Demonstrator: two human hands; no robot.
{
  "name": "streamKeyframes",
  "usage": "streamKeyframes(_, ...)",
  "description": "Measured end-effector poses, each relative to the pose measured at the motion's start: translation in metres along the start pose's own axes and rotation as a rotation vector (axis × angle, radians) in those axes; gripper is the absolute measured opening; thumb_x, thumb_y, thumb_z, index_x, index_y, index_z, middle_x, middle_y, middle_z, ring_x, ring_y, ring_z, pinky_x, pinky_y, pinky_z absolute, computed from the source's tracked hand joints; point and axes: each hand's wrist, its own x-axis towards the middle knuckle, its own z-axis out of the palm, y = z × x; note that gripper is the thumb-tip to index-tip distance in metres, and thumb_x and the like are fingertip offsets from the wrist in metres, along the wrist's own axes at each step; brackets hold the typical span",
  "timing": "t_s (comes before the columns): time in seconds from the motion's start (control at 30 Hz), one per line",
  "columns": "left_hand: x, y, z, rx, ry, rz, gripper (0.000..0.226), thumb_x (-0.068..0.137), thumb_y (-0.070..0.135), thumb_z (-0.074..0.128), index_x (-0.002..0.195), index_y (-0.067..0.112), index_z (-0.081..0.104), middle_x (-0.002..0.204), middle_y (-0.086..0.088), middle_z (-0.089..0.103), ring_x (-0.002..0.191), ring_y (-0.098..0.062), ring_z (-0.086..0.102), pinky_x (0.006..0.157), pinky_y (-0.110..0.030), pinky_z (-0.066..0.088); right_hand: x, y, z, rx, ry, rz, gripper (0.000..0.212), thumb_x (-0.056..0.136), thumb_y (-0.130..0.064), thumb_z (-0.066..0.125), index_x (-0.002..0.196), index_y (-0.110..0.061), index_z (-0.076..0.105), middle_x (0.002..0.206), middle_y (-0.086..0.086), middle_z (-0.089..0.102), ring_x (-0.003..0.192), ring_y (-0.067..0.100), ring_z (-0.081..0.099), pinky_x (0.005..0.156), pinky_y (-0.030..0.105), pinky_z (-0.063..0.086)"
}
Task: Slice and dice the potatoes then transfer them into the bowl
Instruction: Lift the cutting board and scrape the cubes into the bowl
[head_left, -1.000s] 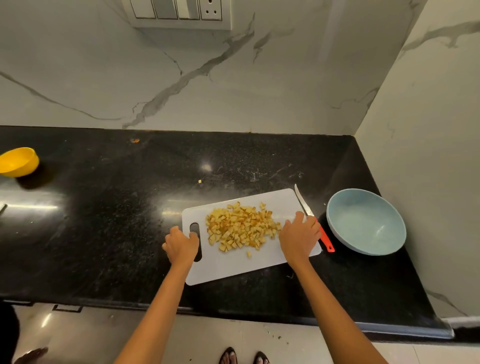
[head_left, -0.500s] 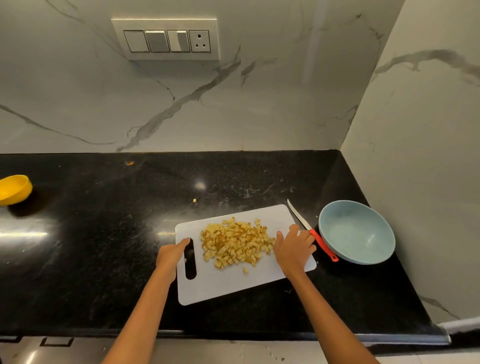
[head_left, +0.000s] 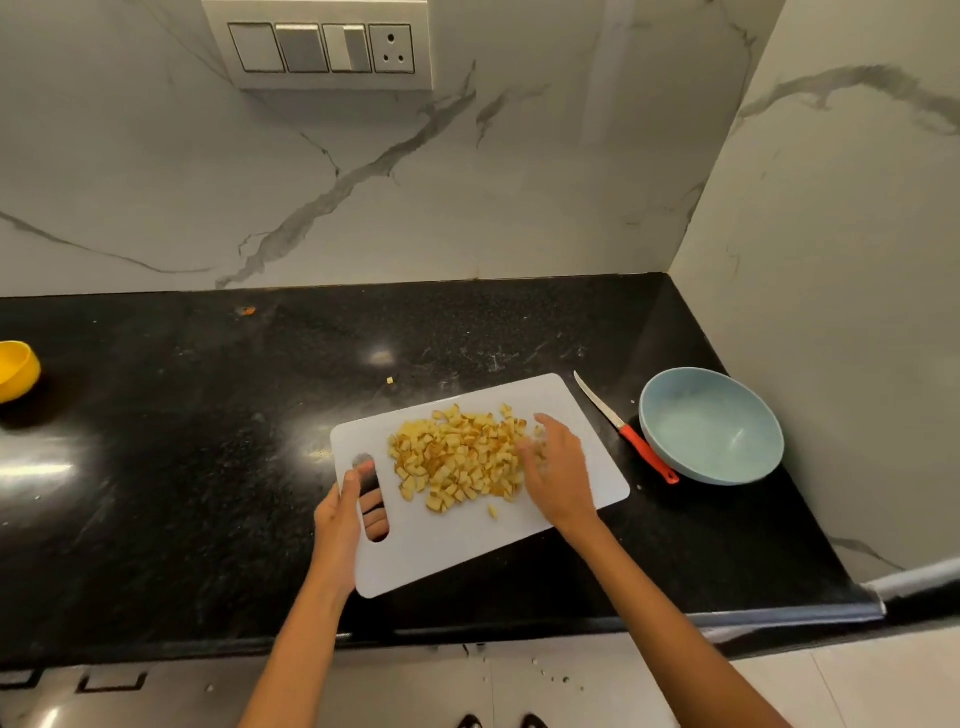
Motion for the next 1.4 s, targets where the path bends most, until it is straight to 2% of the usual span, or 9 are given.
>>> streamKeyframes(0.1,-0.003,0.011,-0.002,-0.013,-0.014,0.022,0.035,0.099,0.029,0.038,0.122,0.008,0.053,0.076,-0.009,0.068,0.039,-0.007,0.055,0.034,-0.015,0.040,0.004,-0.026,0.006,-0.114,-0.025,-0.254,0.062,0.087,-0.053,0.043,0.132,-0.010,0.048,0.131,0.009,0.051,0.123,0.022,0.043,0.104,0.031,0.029)
streamKeyframes(0.2,-0.004,0.018,0.002,-0.041,-0.042,0.034,0.030,0.098,0.031,0.039,0.119,0.015,0.054,0.057,-0.001,0.067,0.035,-0.004,0.046,0.035,-0.012,0.036,0.015,-0.044,0.002,-0.195,0.051,-0.347,0.042,0.086,-0.037,0.050,0.120,-0.015,0.059,0.126,0.012,0.055,0.120,0.027,0.048,0.100,0.037,0.034)
streamKeyframes(0.33,-0.013,0.016,0.023,-0.072,-0.110,0.011,0.023,0.097,0.034,0.042,0.112,0.027,0.058,0.073,-0.006,0.073,0.039,-0.006,0.049,0.037,-0.013,0.038,0.024,-0.039,-0.017,-0.242,0.132,-0.333,0.018,0.080,-0.012,0.054,0.094,-0.011,0.066,0.106,0.010,0.063,0.102,0.025,0.057,0.087,0.037,0.047)
streamKeyframes(0.5,-0.016,0.001,0.044,-0.070,-0.141,-0.043,0.027,0.095,0.035,0.045,0.118,0.028,0.057,0.079,-0.010,0.073,0.042,-0.009,0.049,0.040,-0.016,0.039,0.034,0.004,-0.058,-0.174,0.180,-0.167,0.020,0.092,-0.005,0.048,0.103,0.001,0.064,0.104,0.016,0.063,0.099,0.029,0.058,0.091,0.034,0.044)
streamKeyframes(0.7,-0.019,-0.007,0.077,-0.053,-0.162,-0.056,0.028,0.096,0.033,0.044,0.119,0.022,0.054,0.079,-0.011,0.073,0.041,-0.010,0.056,0.036,-0.016,0.043,0.036,0.024,-0.081,-0.170,0.146,-0.114,0.027,0.090,-0.012,0.047,0.108,-0.002,0.064,0.111,0.014,0.063,0.106,0.025,0.057,0.095,0.026,0.037)
streamKeyframes(0.83,-0.017,-0.009,0.090,-0.033,-0.152,-0.067,0.026,0.097,0.032,0.042,0.118,0.022,0.053,0.092,-0.017,0.068,0.042,-0.011,0.059,0.037,-0.018,0.045,0.045,0.047,-0.088,-0.238,0.139,-0.135,0.018,0.086,-0.014,0.055,0.095,-0.003,0.067,0.098,0.012,0.064,0.094,0.026,0.059,0.083,0.029,0.043)
streamKeyframes(1.03,-0.006,-0.010,0.102,0.022,-0.123,-0.071,0.020,0.097,0.033,0.043,0.106,0.024,0.058,0.076,-0.008,0.072,0.039,-0.008,0.055,0.037,-0.015,0.043,0.063,0.084,-0.119,-0.182,0.214,0.009,0.012,0.091,-0.004,0.052,0.092,0.000,0.064,0.096,0.014,0.061,0.091,0.024,0.053,0.078,0.022,0.036)
streamKeyframes(1.2,0.006,-0.006,0.111,0.012,-0.152,-0.123,0.029,0.097,0.033,0.041,0.120,0.020,0.053,0.090,-0.016,0.069,0.034,-0.005,0.044,0.035,-0.012,0.037,0.075,0.109,-0.143,-0.080,0.279,0.149,0.019,0.095,-0.008,0.046,0.086,-0.003,0.062,0.088,0.011,0.062,0.083,0.021,0.056,0.075,0.031,0.047)
streamKeyframes(1.4,0.010,-0.003,0.117,0.040,-0.160,-0.116,0.038,0.097,0.032,0.042,0.131,0.018,0.048,0.095,-0.017,0.065,0.036,-0.007,0.049,0.035,-0.015,0.041,0.091,0.076,-0.126,-0.064,0.107,-0.035,0.023,0.097,-0.009,0.043,0.101,0.000,0.064,0.098,0.013,0.064,0.087,0.016,0.056,0.076,0.016,0.038)
